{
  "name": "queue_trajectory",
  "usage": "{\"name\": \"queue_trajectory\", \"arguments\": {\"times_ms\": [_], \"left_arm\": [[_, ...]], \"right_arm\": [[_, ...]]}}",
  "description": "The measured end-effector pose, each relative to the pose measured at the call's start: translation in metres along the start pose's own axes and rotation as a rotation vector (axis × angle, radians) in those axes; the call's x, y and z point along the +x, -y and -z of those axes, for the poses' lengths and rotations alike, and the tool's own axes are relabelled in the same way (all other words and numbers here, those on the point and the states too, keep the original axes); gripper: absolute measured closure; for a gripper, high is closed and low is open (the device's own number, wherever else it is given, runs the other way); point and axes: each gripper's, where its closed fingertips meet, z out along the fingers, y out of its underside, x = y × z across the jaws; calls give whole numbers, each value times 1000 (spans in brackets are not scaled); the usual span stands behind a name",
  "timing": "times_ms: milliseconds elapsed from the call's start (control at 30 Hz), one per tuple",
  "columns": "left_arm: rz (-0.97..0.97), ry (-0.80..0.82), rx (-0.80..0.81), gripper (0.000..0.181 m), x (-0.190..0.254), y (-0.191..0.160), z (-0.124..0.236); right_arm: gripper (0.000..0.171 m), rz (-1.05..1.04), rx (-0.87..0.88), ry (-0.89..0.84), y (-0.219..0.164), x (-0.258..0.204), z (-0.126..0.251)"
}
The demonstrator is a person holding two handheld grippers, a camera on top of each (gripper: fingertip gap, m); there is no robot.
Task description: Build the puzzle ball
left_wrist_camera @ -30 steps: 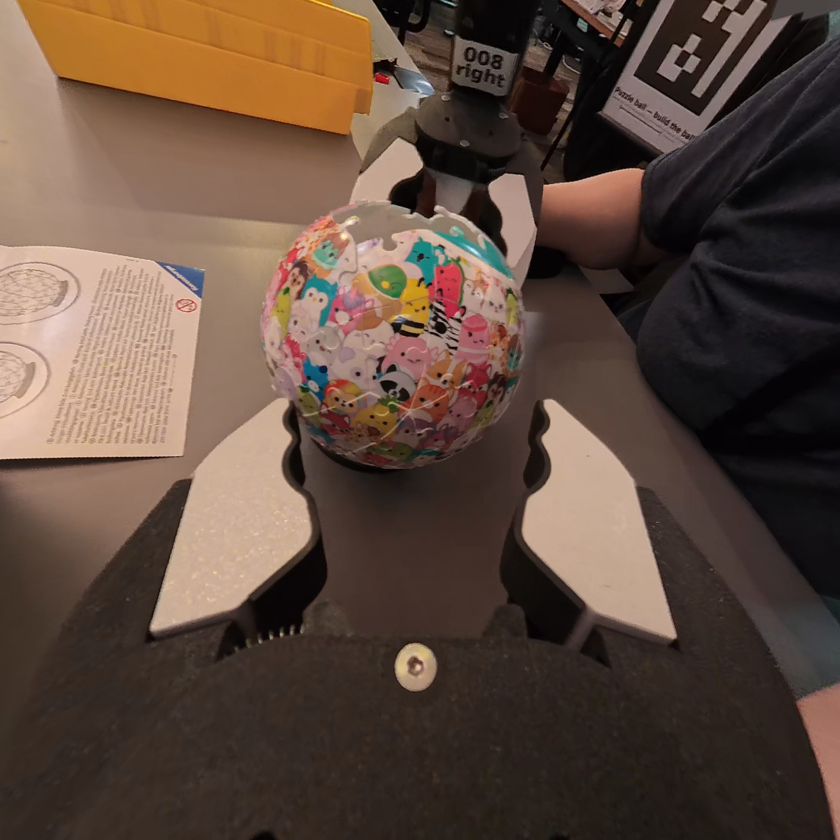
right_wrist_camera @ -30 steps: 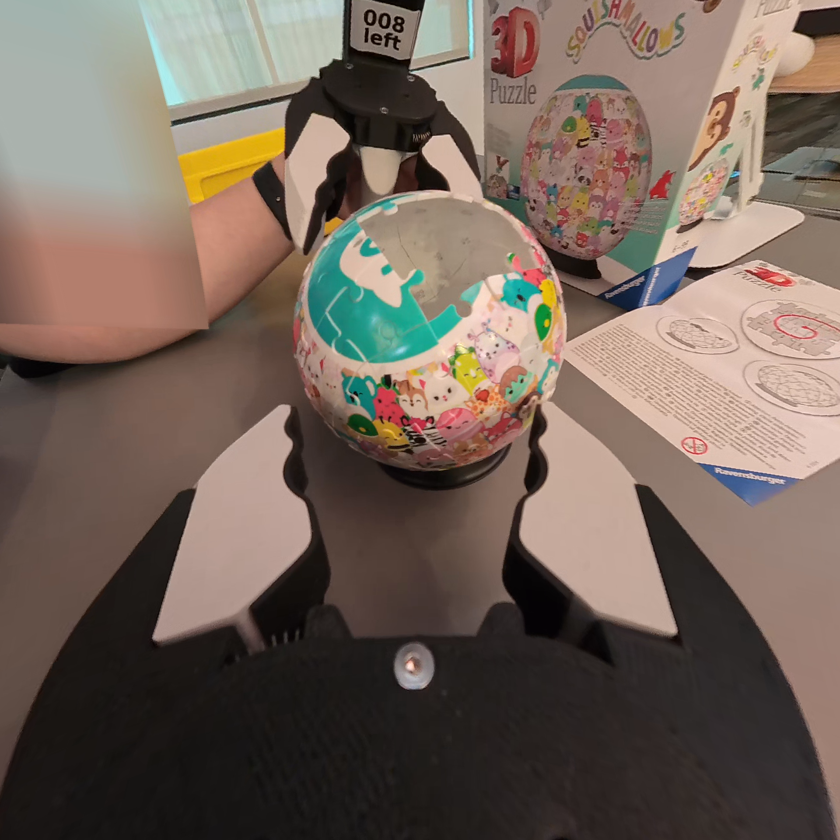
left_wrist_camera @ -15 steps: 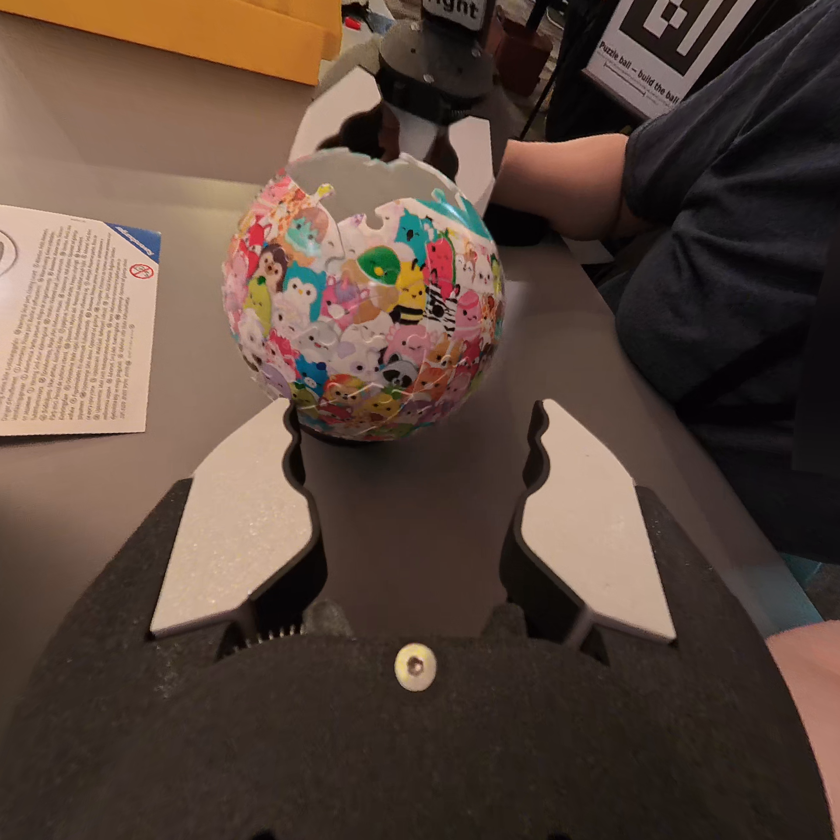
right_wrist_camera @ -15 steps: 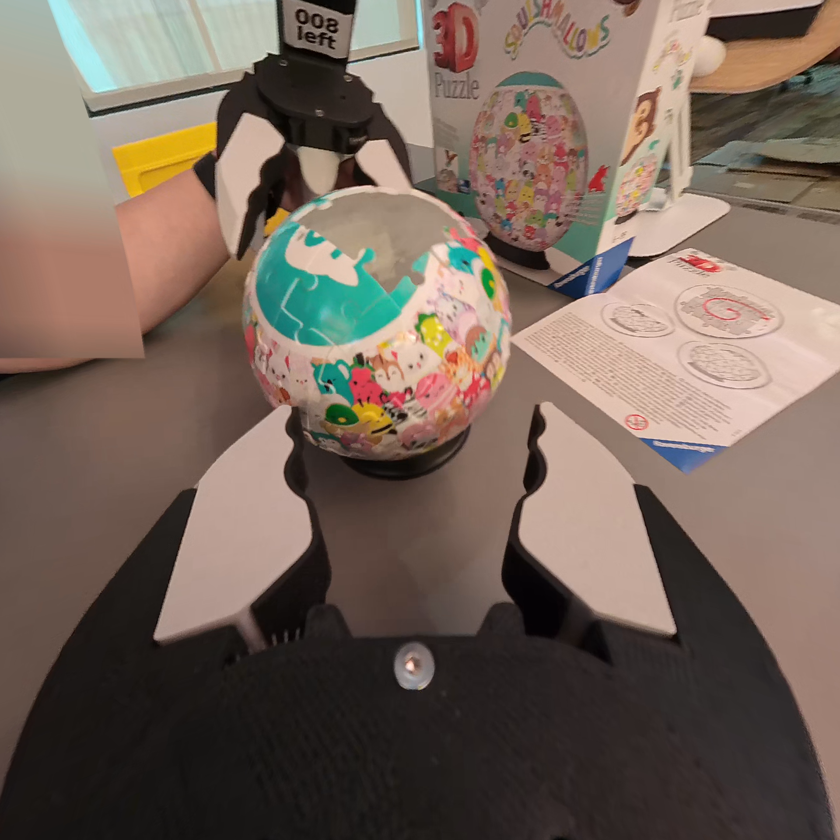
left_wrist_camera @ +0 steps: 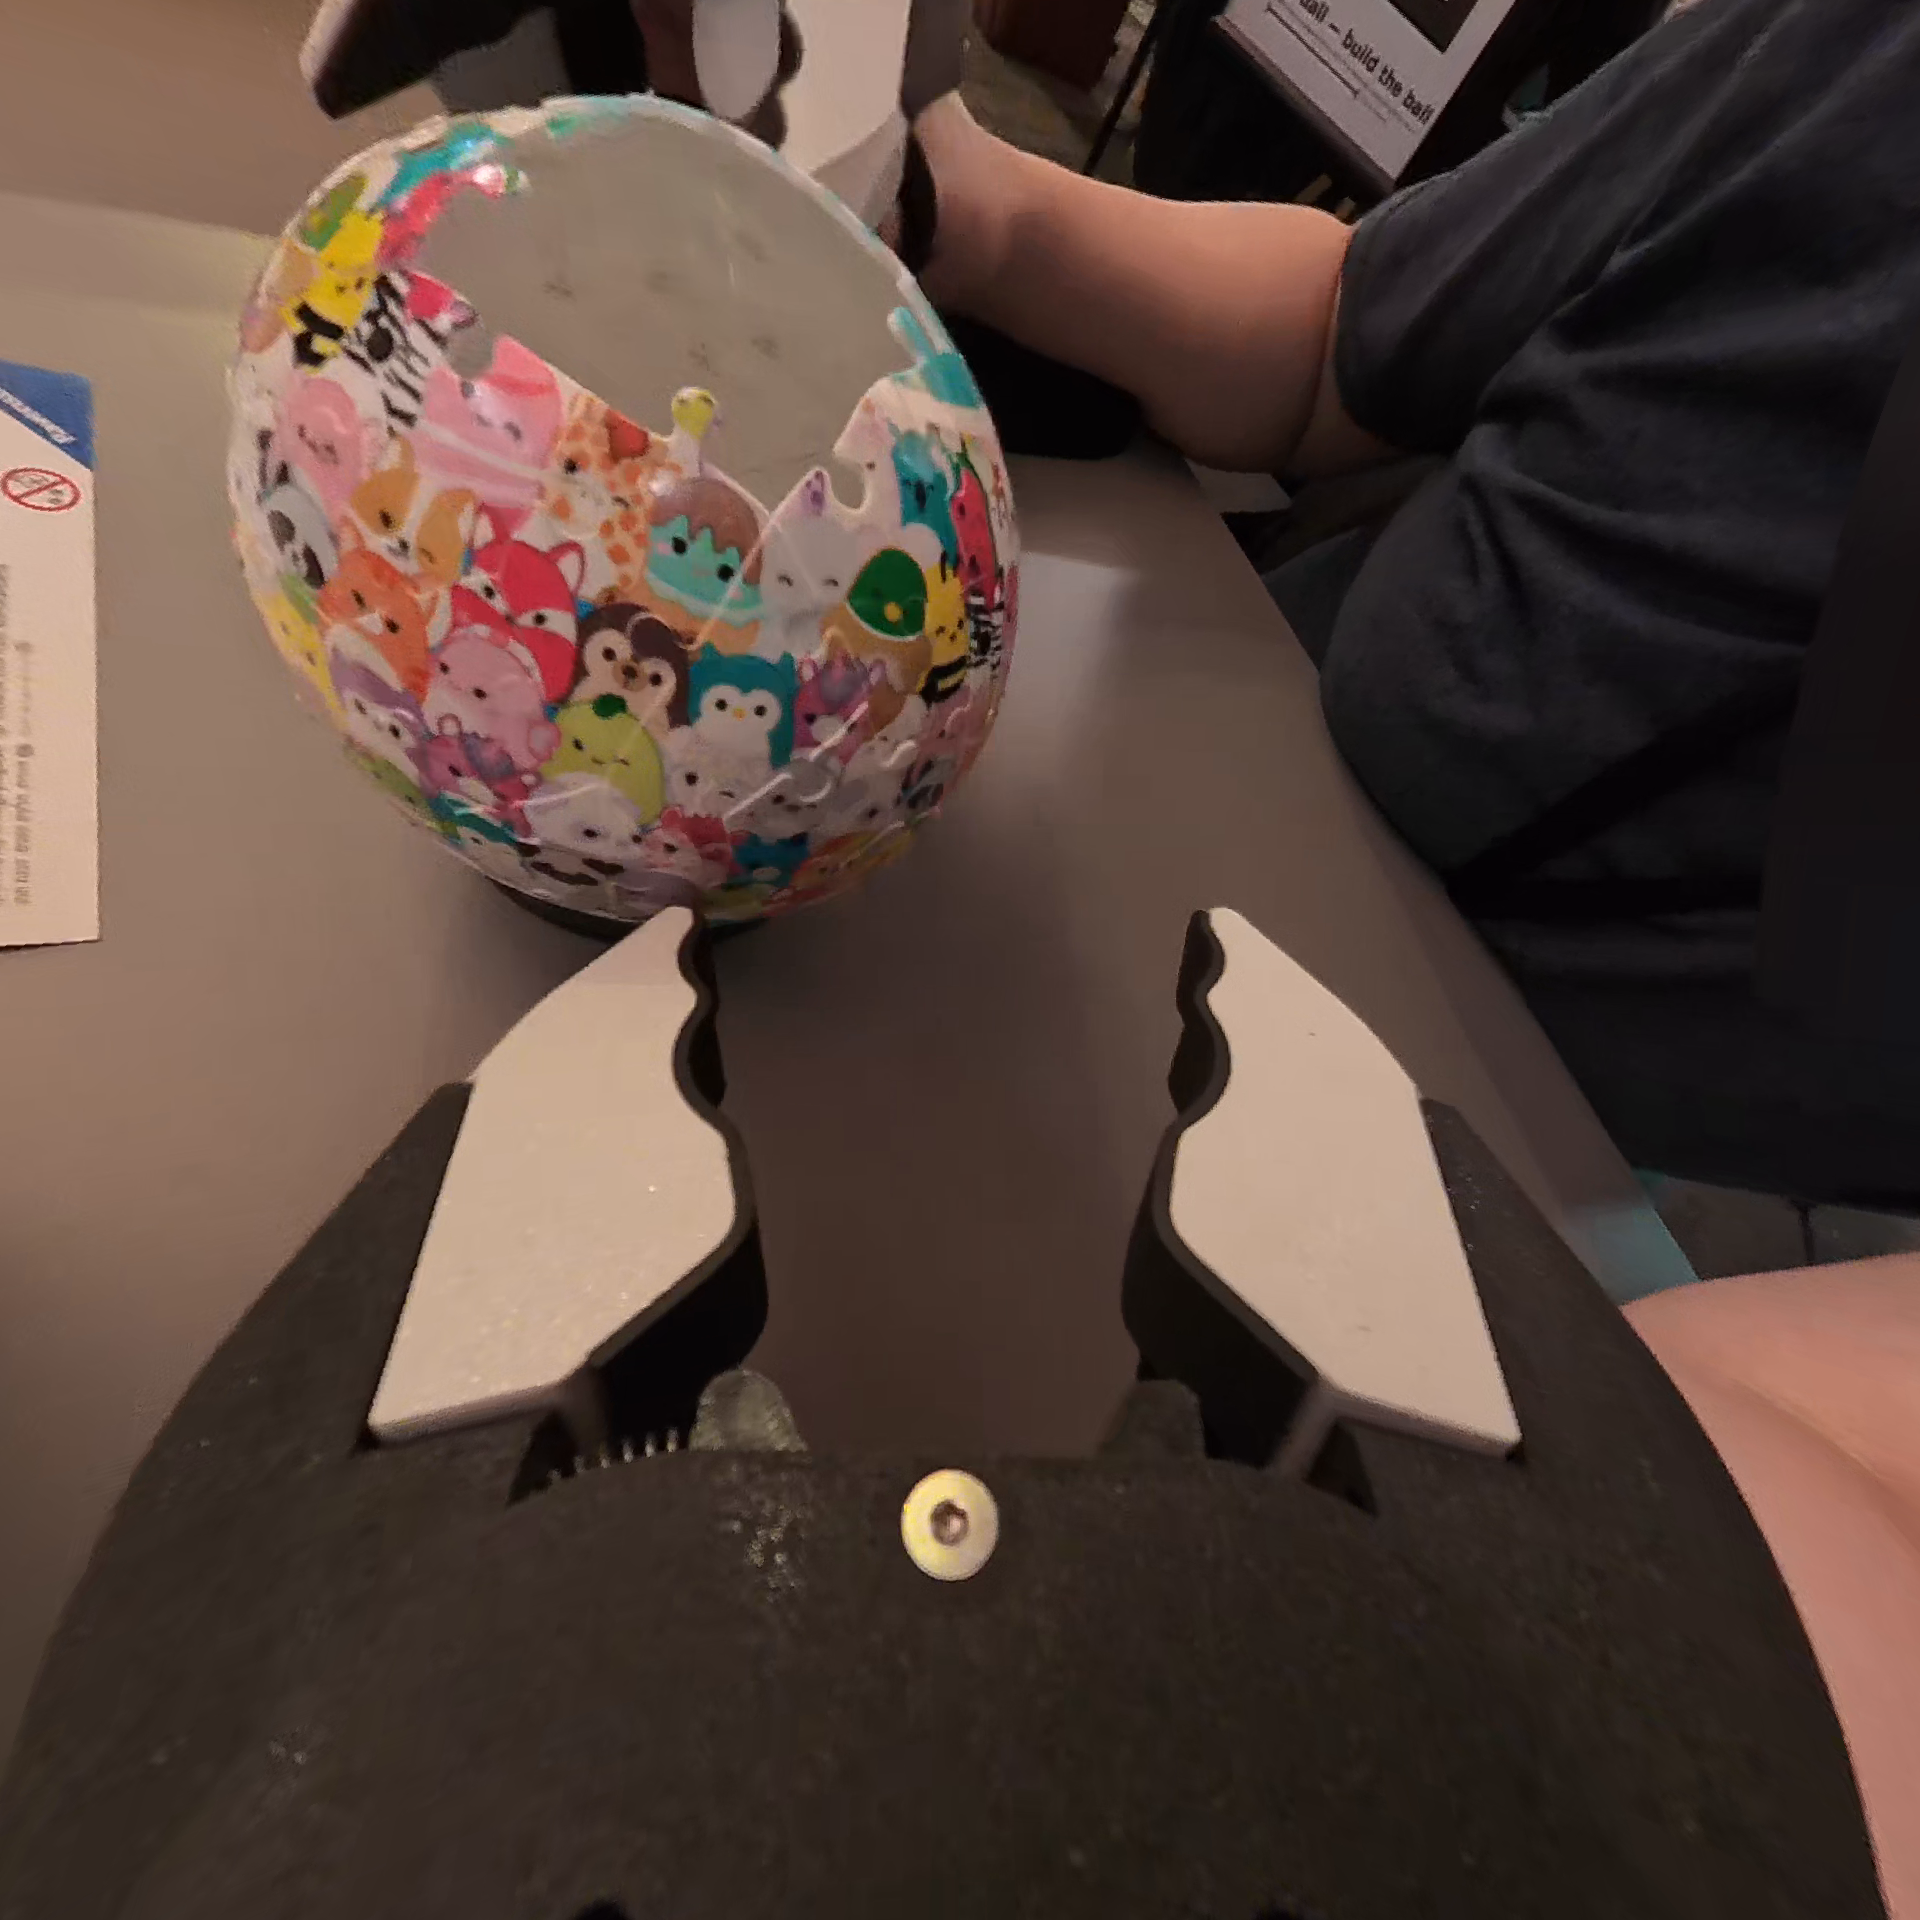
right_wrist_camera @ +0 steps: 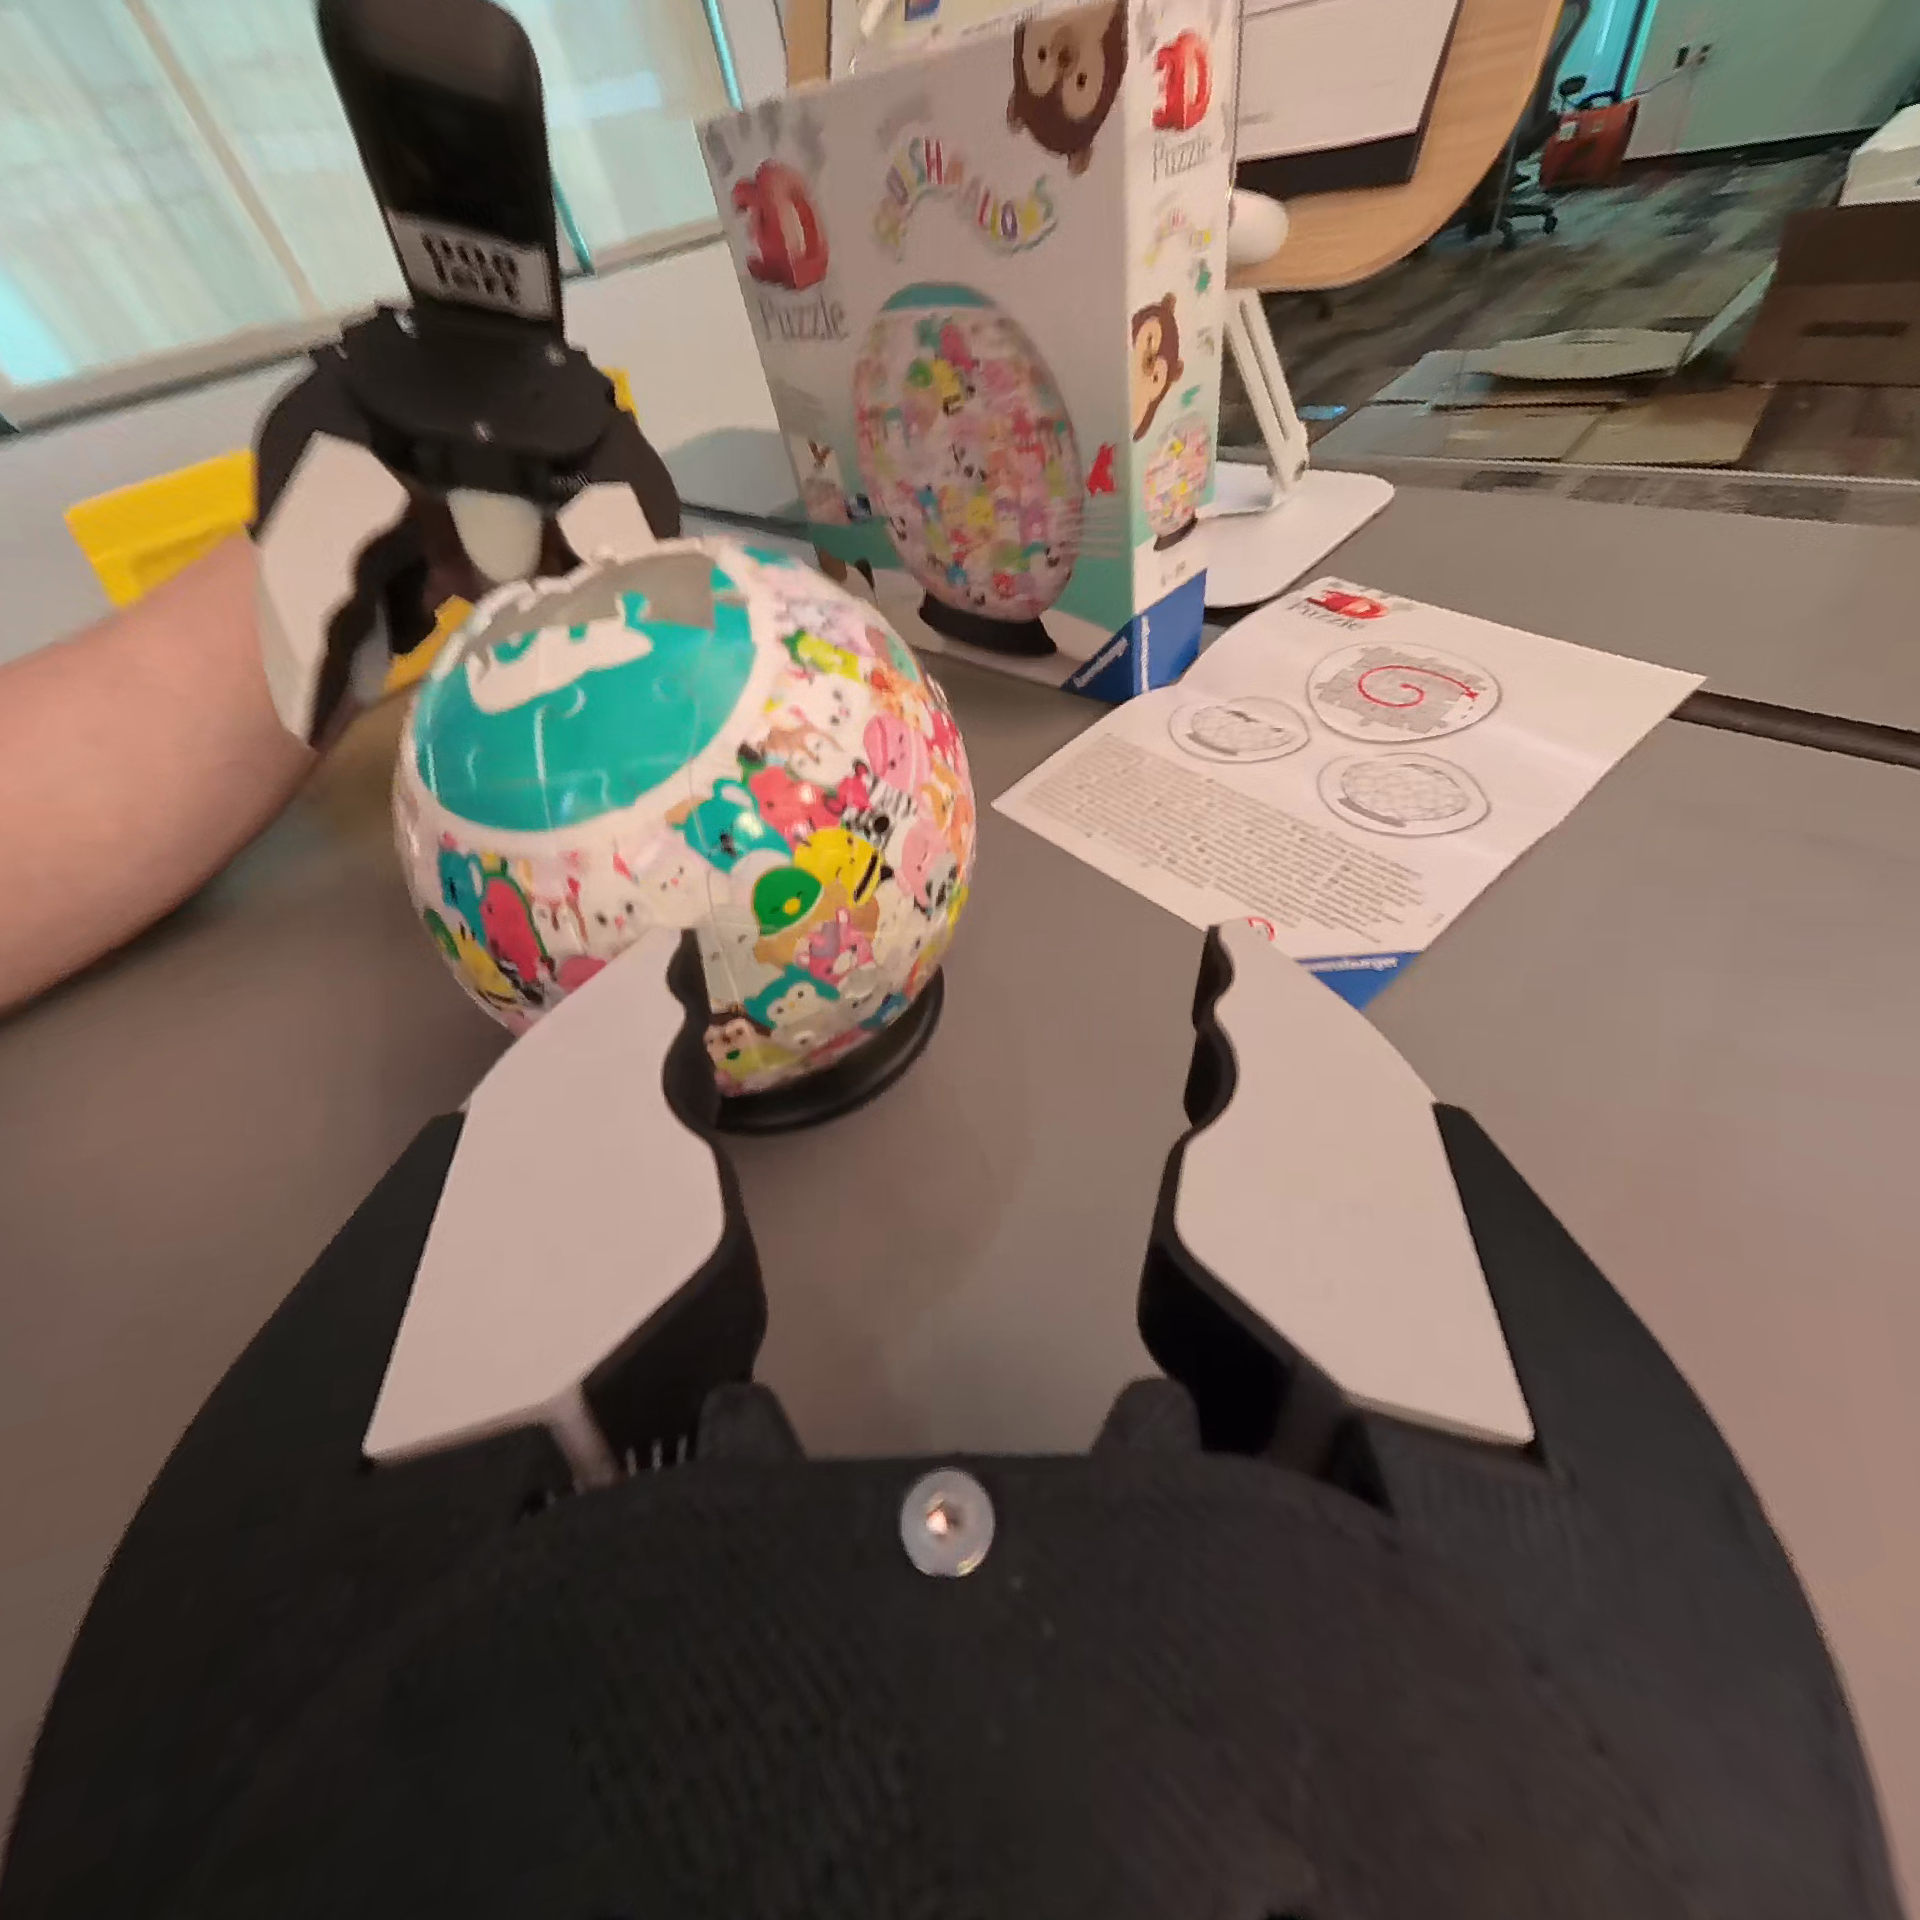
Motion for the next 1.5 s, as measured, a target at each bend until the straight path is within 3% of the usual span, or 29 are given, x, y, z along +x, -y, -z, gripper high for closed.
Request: {"name": "queue_trajectory", "arguments": {"times_ms": [300, 833, 1500], "left_arm": [[60, 11, 22, 95, -8, -6, 7], [18, 145, 126, 93, -40, 10, 9], [-20, 150, 129, 92, -42, 14, 2]], "right_arm": [[80, 58, -9, 6, -1, -4, 1], [79, 105, -91, 235, -19, -43, -8], [76, 115, -99, 225, -22, -44, -12]]}}
